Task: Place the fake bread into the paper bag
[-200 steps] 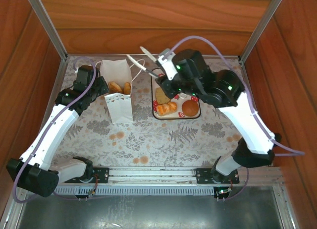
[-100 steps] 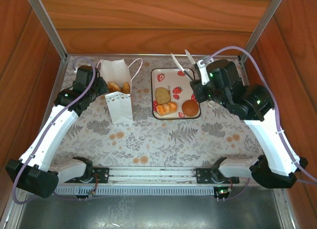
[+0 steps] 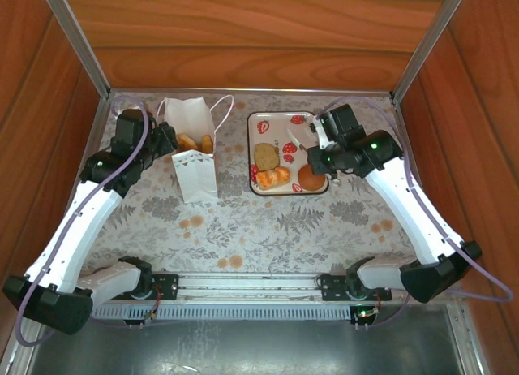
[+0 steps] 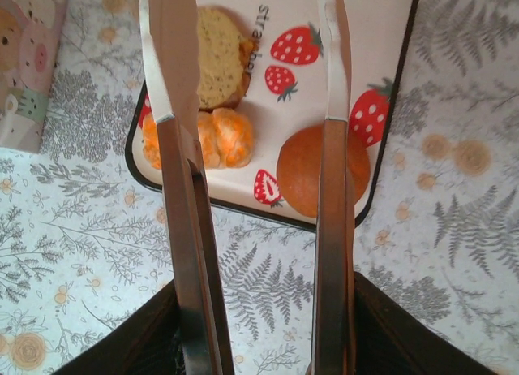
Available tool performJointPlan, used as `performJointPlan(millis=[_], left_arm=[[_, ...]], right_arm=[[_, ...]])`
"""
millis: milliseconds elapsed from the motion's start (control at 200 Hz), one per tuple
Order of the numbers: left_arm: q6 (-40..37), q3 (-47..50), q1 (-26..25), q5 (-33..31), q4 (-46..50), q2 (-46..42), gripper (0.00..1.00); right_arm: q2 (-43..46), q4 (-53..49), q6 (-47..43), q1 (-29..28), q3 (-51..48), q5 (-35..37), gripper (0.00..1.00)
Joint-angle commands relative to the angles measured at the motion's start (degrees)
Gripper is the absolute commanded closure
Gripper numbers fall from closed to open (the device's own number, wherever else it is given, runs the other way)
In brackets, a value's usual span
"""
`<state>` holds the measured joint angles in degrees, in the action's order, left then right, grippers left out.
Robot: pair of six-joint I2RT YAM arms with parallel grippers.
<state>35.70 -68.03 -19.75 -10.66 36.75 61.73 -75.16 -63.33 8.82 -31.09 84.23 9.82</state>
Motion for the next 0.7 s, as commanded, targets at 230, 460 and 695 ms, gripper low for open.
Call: performJointPlan(millis=[230, 460, 695], left_arm=[[-1.9, 2.8, 0.9, 4.3, -1.6, -2.9, 0.21], [-2.0, 3.8, 1.0, 4.4, -1.9, -4.1, 0.19], [-1.8, 4.7, 1.2, 4.3, -1.9, -5.1, 0.19]], right_arm=[[-7.2, -0.2, -0.5, 1.3, 0.9, -3.8, 0.49], [-12.2, -1.4, -1.3, 1.3, 3.3, -4.8, 0.45], [-16.2, -1.4, -1.7, 1.3, 5.0, -5.9, 0.44]])
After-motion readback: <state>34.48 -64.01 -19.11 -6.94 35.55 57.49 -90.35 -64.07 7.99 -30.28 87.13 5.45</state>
